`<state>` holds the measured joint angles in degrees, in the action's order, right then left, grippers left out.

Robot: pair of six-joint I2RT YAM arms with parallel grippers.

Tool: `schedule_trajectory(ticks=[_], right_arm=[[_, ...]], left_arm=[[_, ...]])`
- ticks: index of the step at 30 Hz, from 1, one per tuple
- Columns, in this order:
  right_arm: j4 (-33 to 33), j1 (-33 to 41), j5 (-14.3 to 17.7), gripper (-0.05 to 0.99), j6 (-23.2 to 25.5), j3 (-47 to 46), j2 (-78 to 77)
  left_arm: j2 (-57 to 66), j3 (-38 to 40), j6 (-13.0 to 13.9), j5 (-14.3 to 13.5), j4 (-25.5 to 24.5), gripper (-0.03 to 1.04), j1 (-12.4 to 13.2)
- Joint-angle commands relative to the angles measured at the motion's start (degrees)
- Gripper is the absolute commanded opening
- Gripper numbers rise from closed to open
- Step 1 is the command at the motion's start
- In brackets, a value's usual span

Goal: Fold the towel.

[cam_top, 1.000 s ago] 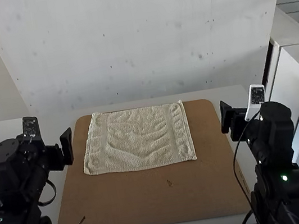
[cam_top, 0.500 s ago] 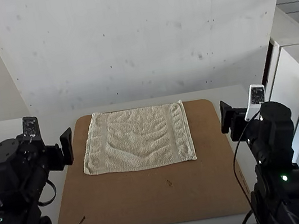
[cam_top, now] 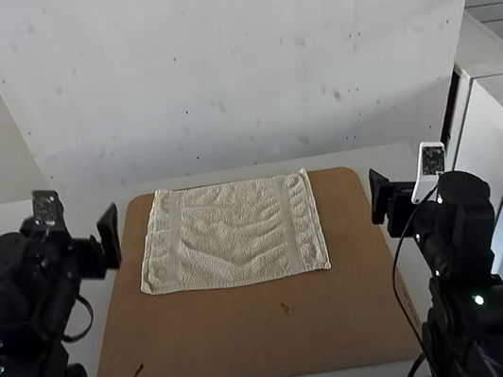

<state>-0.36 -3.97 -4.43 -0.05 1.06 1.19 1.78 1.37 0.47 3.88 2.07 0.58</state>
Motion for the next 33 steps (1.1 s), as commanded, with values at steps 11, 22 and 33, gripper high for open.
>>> schedule_trajectory(ticks=[11, 22, 33], right_arm=[[16.27, 0.89, 1.53, 0.96, 1.72, 17.84, 14.72], [18.47, 0.45, -2.61, 0.96, 1.72, 37.96, 54.62], [25.41, 0.63, -5.51, 0.96, 2.52, 43.59, 82.74]], left_arm=[[10.87, 14.89, 0.23, -3.53, 16.3, 0.85, -0.58], [54.2, 35.11, 1.73, -6.96, 18.85, 0.86, 0.04], [78.64, 34.49, 1.9, -6.6, 31.77, 0.9, 0.83]])
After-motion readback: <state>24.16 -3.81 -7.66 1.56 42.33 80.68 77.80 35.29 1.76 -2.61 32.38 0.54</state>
